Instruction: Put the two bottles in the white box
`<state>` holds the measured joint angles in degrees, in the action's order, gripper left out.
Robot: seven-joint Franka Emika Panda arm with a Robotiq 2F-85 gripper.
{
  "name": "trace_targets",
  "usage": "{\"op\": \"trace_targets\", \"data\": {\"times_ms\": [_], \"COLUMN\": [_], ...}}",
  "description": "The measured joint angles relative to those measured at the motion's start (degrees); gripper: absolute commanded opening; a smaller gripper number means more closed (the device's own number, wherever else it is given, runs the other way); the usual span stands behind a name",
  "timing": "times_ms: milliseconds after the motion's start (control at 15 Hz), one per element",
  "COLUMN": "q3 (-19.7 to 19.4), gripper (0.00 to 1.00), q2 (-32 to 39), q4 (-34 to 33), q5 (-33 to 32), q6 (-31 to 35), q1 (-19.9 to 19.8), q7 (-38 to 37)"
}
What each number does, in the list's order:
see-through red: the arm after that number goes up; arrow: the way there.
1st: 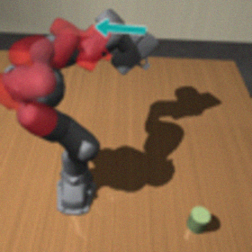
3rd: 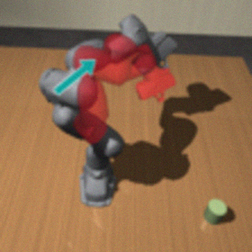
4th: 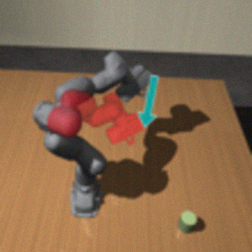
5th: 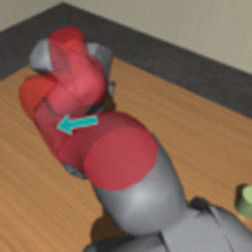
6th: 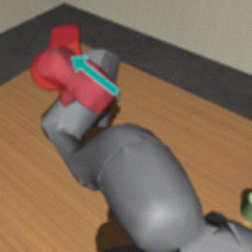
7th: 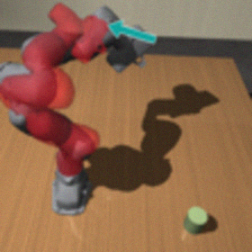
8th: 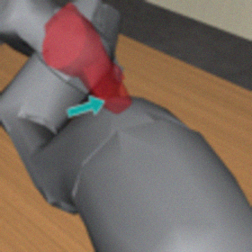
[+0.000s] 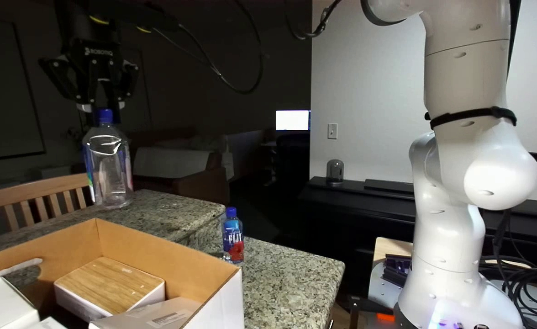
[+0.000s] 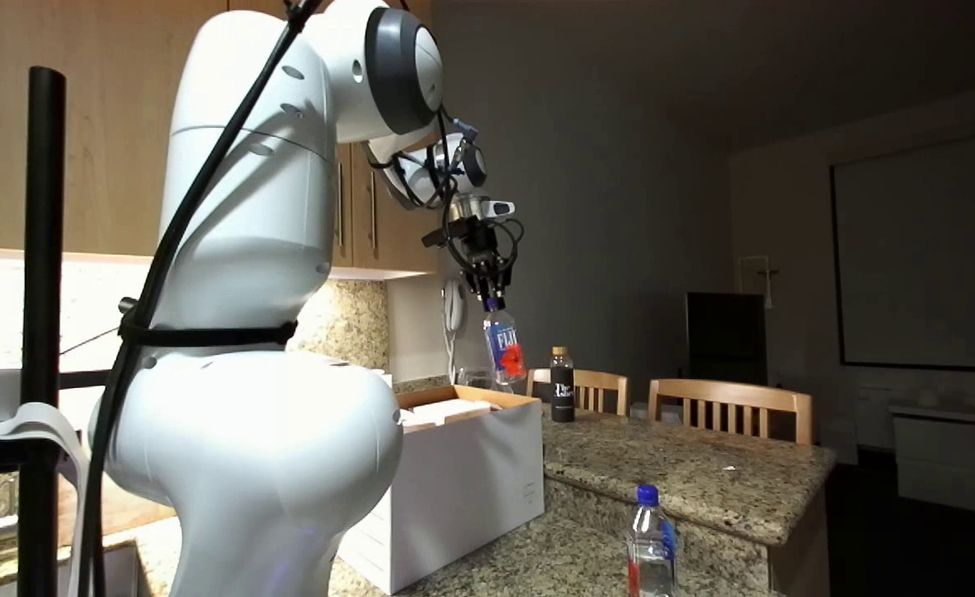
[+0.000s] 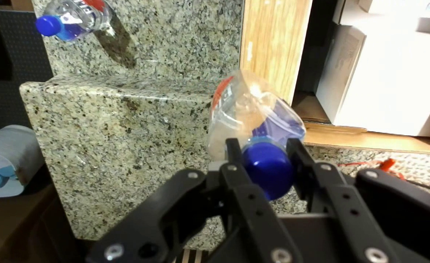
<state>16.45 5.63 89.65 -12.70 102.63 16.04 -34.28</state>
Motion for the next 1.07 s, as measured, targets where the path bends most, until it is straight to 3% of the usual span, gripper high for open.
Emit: {"op": "trace_targets", "data": {"times_ms": [1067], "q3": [-4.6], "gripper": [0.14], "q2": [22.7], "q4": [-15.3], "q5": [1.1], "q6": [0.2], "q1": [6.6], "q7": [0.3]}}
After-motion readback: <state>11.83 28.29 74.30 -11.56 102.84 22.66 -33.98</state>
